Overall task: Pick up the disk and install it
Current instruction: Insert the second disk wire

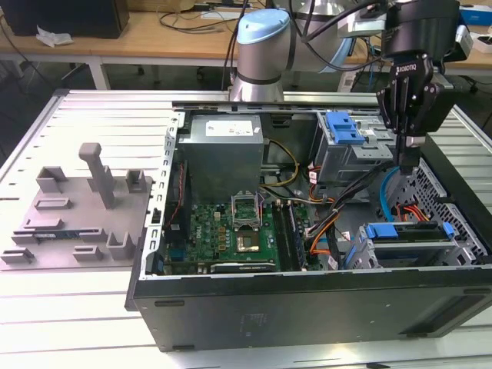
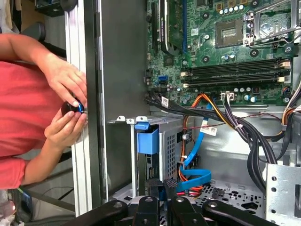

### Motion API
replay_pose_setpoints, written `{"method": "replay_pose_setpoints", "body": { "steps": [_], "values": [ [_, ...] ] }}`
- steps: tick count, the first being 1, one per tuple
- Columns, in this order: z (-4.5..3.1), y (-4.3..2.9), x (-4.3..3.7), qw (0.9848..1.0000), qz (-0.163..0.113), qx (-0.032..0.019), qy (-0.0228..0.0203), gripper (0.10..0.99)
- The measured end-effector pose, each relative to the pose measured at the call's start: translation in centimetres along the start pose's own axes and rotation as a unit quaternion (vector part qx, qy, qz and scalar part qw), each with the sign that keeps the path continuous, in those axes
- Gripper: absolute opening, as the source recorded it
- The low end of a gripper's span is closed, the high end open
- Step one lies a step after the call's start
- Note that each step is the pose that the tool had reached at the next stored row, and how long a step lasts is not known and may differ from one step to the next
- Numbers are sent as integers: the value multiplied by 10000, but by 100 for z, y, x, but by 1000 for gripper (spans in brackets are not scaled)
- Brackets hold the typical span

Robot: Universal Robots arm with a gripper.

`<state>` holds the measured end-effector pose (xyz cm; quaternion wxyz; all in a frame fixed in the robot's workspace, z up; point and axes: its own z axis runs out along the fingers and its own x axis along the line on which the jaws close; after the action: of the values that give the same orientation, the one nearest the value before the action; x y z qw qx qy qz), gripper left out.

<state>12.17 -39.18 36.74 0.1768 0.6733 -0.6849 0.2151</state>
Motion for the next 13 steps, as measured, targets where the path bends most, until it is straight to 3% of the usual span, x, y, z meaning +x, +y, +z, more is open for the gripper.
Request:
{"method": "replay_pose_setpoints", "body": {
  "steps": [1, 4, 7, 9, 13],
  "values": [
    [8, 0, 1, 10000, 37, -23, -89, 161],
    [38, 0, 40, 9997, 63, -40, -254, 161],
    [98, 0, 135, 9994, 69, -45, -333, 161],
    [146, 0, 206, 9989, 80, -45, -463, 161],
    [187, -2, 267, 9978, 99, -31, -657, 161]
  ]
}}
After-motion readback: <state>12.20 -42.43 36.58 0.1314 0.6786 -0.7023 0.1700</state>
